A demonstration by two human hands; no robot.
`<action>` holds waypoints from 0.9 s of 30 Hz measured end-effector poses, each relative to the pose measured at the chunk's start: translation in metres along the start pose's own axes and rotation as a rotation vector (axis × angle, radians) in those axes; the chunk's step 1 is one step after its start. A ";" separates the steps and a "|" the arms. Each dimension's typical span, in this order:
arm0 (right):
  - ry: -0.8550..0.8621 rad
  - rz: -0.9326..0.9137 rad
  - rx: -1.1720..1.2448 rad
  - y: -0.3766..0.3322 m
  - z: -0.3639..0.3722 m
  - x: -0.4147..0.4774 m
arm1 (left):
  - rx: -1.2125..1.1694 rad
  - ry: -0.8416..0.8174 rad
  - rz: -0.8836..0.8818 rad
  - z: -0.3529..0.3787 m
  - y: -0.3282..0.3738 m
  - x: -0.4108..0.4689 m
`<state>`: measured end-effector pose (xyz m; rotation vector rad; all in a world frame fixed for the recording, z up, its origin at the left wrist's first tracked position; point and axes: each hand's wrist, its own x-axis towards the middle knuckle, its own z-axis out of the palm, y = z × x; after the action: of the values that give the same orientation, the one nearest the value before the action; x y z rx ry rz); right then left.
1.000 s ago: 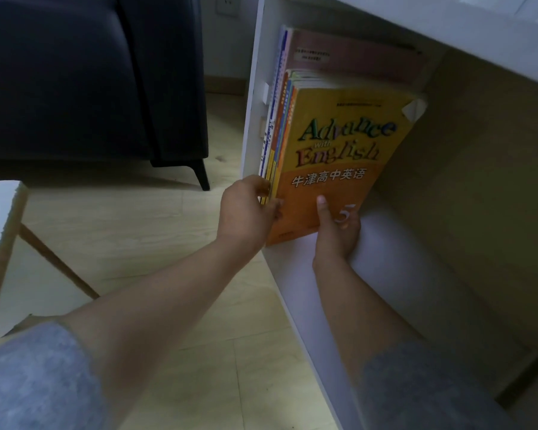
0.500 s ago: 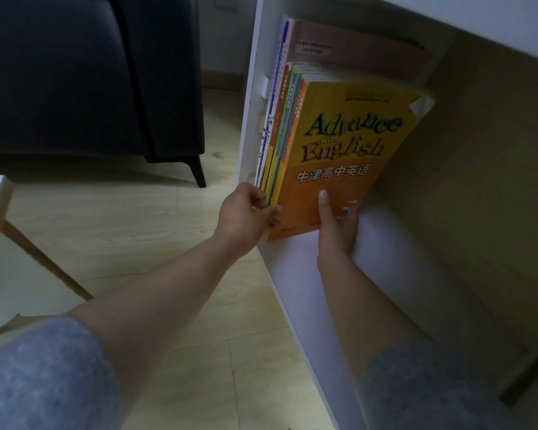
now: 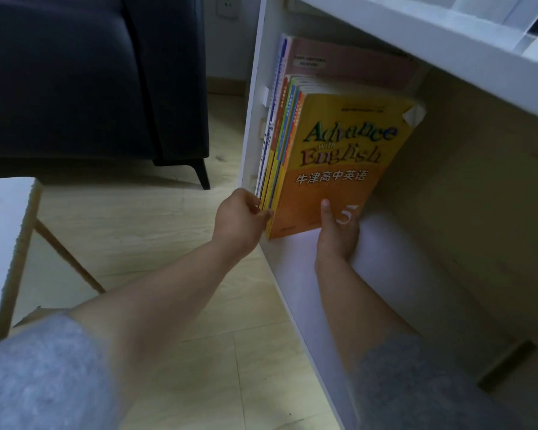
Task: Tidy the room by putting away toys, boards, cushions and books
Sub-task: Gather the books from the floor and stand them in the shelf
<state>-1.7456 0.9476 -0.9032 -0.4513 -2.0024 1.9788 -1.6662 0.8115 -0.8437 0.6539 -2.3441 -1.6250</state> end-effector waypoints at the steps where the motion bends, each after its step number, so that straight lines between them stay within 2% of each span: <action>1: 0.011 -0.008 -0.004 -0.002 0.000 -0.001 | -0.002 0.006 0.006 -0.001 0.000 -0.002; 8: 0.104 0.064 0.014 -0.024 -0.007 -0.046 | -0.012 0.082 0.012 -0.011 0.009 -0.039; 14: 0.073 0.250 0.144 -0.037 -0.031 -0.112 | 0.180 0.174 0.048 -0.036 0.009 -0.102; 16: -0.006 0.236 0.115 -0.035 -0.050 -0.137 | 0.176 0.178 0.056 -0.046 0.009 -0.126; 21: -0.344 0.197 -0.007 -0.041 -0.110 -0.202 | 0.128 0.114 0.059 -0.069 -0.008 -0.197; 27: -0.670 0.014 -0.275 -0.023 -0.164 -0.255 | 0.169 0.045 0.040 -0.101 -0.052 -0.269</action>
<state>-1.4460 0.9902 -0.8746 0.1847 -2.6826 2.0451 -1.3756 0.8389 -0.8347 0.6639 -2.4647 -1.3917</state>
